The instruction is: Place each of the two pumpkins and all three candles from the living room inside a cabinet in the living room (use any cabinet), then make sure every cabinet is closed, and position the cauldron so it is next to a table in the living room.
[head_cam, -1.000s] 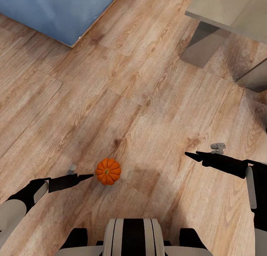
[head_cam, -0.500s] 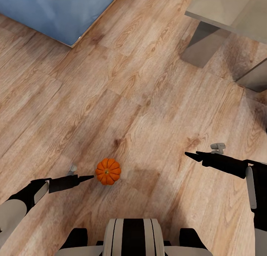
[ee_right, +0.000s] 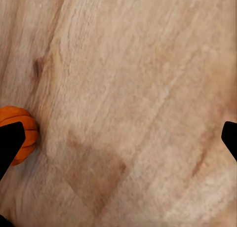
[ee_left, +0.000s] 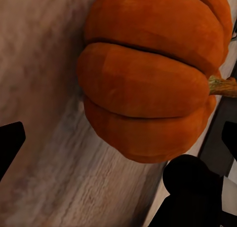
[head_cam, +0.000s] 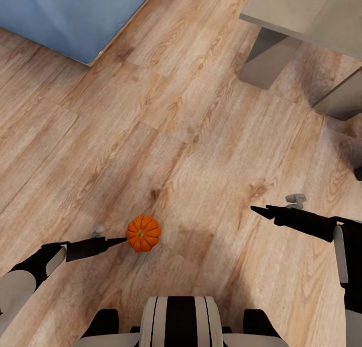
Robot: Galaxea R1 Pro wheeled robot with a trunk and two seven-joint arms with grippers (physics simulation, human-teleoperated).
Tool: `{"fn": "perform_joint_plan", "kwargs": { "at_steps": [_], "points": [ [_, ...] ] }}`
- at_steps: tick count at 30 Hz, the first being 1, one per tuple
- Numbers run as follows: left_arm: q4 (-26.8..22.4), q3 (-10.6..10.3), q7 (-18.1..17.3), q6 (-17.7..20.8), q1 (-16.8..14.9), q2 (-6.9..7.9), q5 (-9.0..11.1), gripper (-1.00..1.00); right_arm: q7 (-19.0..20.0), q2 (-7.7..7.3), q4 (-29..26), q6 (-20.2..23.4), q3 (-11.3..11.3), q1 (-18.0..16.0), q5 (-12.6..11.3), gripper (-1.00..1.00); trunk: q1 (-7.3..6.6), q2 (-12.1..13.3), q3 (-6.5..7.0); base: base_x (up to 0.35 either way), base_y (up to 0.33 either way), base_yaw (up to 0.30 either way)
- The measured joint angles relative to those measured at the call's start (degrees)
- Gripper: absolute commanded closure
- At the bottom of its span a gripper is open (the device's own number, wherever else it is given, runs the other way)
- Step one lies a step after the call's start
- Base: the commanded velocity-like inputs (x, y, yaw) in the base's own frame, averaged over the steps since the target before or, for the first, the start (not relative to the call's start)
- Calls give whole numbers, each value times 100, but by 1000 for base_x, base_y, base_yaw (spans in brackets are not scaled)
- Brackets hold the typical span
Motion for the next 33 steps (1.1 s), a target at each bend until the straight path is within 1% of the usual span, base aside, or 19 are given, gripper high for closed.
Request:
{"fn": "perform_joint_plan", "kwargs": {
  "at_steps": [9,23,24,26,29,33],
  "points": [
    [6,56,47,-6,-1,-8,9,-100,-4,-1,0,0,-7,0,0,-100,0,0,0,0,0,-6],
    [8,62,55,-7,-1,-17,10,-100,-2,-5,0,0,-17,0,4,-100,0,0,0,0,0,-22],
    [-25,95,23,-39,31,15,32,-100,30,28,0,25,-49,-32,-6,-100,0,0,0,0,0,0],
    [-74,31,-41,1,50,72,1,-100,95,41,0,21,-93,-65,-7,-100,0,0,0,0,0,0],
    [-75,28,-133,1,50,73,2,-100,106,41,0,21,-93,-65,-6,-100,0,0,0,0,0,0],
    [-75,28,-133,1,50,73,1,-100,106,41,0,21,-93,-65,-6,-100,0,0,0,0,0,0]
  ]
}}
